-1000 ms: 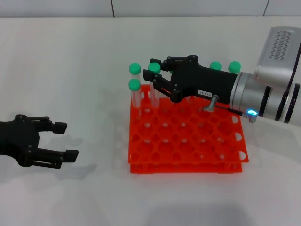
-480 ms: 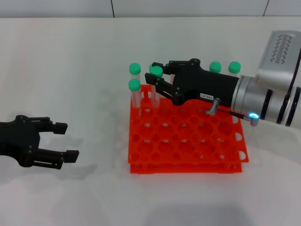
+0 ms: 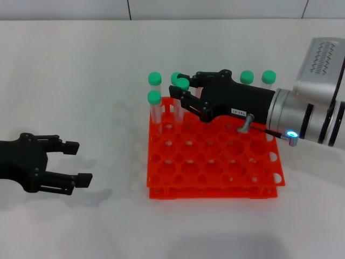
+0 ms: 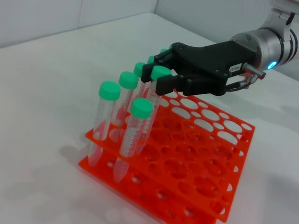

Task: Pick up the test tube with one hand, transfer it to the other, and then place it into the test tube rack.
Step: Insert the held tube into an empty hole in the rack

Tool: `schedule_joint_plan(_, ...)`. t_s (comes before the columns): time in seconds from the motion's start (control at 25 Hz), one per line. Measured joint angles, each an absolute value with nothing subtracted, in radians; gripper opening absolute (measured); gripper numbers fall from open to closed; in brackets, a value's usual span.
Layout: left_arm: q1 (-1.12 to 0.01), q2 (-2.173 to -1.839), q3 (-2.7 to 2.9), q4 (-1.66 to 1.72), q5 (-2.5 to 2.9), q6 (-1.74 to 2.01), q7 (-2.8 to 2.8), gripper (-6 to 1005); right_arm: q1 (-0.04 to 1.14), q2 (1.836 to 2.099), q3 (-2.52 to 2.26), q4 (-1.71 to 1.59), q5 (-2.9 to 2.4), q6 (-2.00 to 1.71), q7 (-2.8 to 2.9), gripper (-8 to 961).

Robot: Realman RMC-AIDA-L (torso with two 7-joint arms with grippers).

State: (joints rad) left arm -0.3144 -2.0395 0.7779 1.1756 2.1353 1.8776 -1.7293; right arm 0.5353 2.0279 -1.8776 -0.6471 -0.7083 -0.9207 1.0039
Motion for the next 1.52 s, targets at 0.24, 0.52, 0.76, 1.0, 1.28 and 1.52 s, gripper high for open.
schedule_joint_plan(0.24,-0.314,-2.042,0.778,1.175,2.135,1.878,-1.723,881,0.534,2.028,-1.877,-0.646,-0.707,-0.919,1.005,321)
schedule_joint_plan(0.52,-0.314,-2.042,0.778,1.174,2.135,1.877,-1.722,881,0.532,2.028,-1.876,-0.643,-0.707,-0.919,1.003,323)
schedule_joint_plan(0.76,-0.314,-2.042,0.778,1.173,2.135,1.876,-1.721,881,0.532,2.028,-1.876,-0.641,-0.707,-0.919,1.005,325)
schedule_joint_plan(1.0,-0.314,-2.042,0.778,1.173,2.135,1.876,-1.721,881,0.532,2.028,-1.877,-0.638,-0.707,-0.919,1.006,326)
schedule_joint_plan(1.28,-0.315,-2.042,0.778,1.174,2.135,1.876,-1.72,881,0.533,2.028,-1.878,-0.636,-0.707,-0.919,1.009,329)
schedule_joint_plan(1.52,-0.314,-2.042,0.778,1.173,2.135,1.876,-1.72,881,0.536,2.028,-1.878,-0.635,-0.707,-0.919,1.009,330)
